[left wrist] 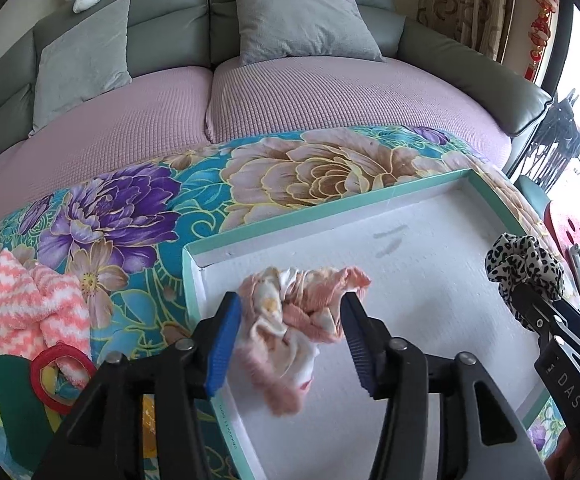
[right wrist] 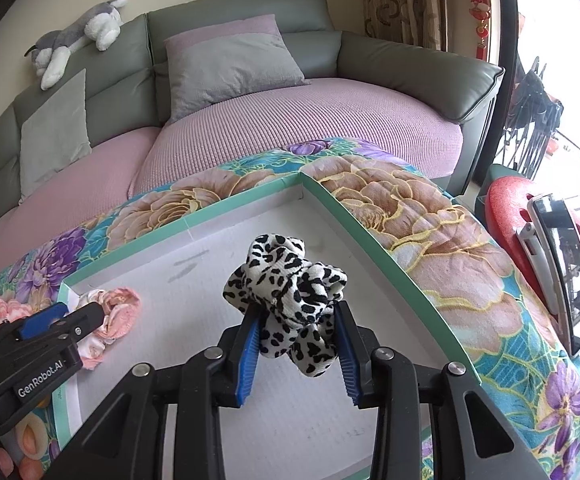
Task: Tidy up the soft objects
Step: 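Open both tools to drop the scrunchies into the tray, then withdraw both tools from the tray back toward the pile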
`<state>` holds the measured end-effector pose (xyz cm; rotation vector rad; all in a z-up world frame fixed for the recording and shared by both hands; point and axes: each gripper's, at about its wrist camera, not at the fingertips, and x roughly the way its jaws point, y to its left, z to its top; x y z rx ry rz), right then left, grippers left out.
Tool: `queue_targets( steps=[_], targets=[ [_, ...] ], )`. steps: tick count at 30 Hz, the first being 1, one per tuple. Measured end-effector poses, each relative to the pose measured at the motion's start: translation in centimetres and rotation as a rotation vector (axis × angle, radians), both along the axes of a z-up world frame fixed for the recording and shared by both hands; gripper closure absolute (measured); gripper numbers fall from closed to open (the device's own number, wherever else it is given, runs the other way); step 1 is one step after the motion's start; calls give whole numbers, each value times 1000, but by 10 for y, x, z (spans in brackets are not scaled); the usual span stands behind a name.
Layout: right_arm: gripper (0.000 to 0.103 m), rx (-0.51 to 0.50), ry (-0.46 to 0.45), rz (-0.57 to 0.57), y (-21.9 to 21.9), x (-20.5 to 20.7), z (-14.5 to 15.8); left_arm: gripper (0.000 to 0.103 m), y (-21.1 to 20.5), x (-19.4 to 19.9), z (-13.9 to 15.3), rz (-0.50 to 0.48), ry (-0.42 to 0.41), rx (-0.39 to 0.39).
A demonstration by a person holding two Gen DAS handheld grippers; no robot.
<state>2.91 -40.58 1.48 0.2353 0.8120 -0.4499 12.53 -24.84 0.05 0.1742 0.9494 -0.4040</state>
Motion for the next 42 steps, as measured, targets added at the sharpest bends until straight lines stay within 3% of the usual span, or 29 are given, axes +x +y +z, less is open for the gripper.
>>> queue_targets(
  steps=[5, 11, 13, 14, 15, 16, 23, 35, 42],
  targets=[
    [52, -8, 12, 9, 2, 1, -1, 42, 3, 1, 1, 10, -1, -4],
    [23, -4, 23, 6, 1, 1, -1, 42, 9, 2, -1, 31, 6, -8],
    [9, -10, 26, -2, 0, 0, -1, 38, 12, 3, 0, 37, 6, -14],
    [0, -10, 32, -6, 0, 0, -1, 28, 13, 4, 0, 41, 6, -19],
    [0, -12, 36, -7, 0, 0, 0, 18, 15, 4, 1, 46, 2, -23],
    [0, -14, 40, -8, 0, -1, 0, 15, 17, 4, 2, 55, -8, -26],
    [0, -34, 47, -12, 2, -2, 3, 6, 32, 6, 5, 106, -26, -52],
    [0, -61, 88, 10, 15, -1, 6, 6, 68, -4, 19, 150, -20, -118],
    [0, -65, 90, 44, 36, -5, 13, 6, 110, -16, 34, 219, -62, -168]
  ],
)
